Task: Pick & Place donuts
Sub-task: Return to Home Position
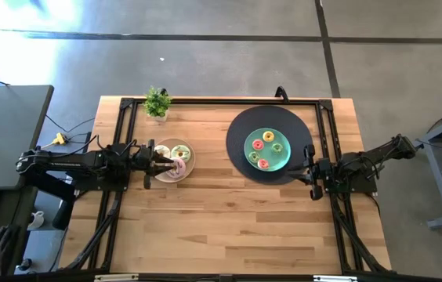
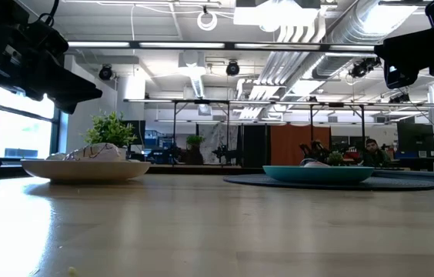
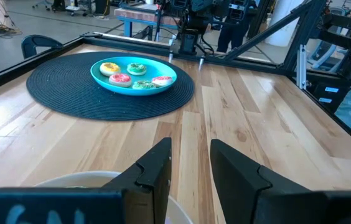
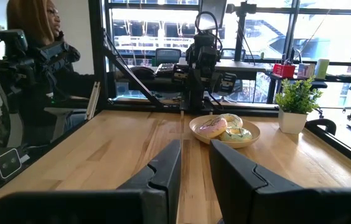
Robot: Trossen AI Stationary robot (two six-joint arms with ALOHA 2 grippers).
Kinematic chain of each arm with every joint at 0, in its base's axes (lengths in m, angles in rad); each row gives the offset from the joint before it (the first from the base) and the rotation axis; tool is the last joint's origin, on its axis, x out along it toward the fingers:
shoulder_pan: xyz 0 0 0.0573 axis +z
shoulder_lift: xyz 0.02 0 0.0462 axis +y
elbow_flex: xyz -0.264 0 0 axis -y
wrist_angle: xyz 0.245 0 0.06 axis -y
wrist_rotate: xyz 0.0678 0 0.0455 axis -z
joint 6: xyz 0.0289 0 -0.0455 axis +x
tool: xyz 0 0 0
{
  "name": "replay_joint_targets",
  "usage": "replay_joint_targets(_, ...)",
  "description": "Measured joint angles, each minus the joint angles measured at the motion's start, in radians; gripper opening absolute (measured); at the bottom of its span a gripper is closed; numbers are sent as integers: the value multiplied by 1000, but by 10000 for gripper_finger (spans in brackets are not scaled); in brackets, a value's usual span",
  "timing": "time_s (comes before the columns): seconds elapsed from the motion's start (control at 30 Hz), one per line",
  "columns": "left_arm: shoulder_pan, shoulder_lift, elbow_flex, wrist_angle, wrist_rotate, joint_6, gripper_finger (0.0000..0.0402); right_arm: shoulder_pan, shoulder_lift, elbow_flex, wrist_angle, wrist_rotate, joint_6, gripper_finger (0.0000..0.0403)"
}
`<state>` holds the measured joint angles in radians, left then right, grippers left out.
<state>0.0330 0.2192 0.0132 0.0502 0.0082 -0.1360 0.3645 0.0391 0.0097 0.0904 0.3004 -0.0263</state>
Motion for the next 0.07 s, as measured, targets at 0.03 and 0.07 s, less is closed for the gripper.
replay_joint_targets(0.03, 0, 0, 0, 0, 0, 0, 111, 0, 0, 0, 0, 0, 0, 80)
replay_joint_targets(0.07, 0, 0, 0, 0, 0, 0, 111, 0, 0, 0, 0, 0, 0, 80)
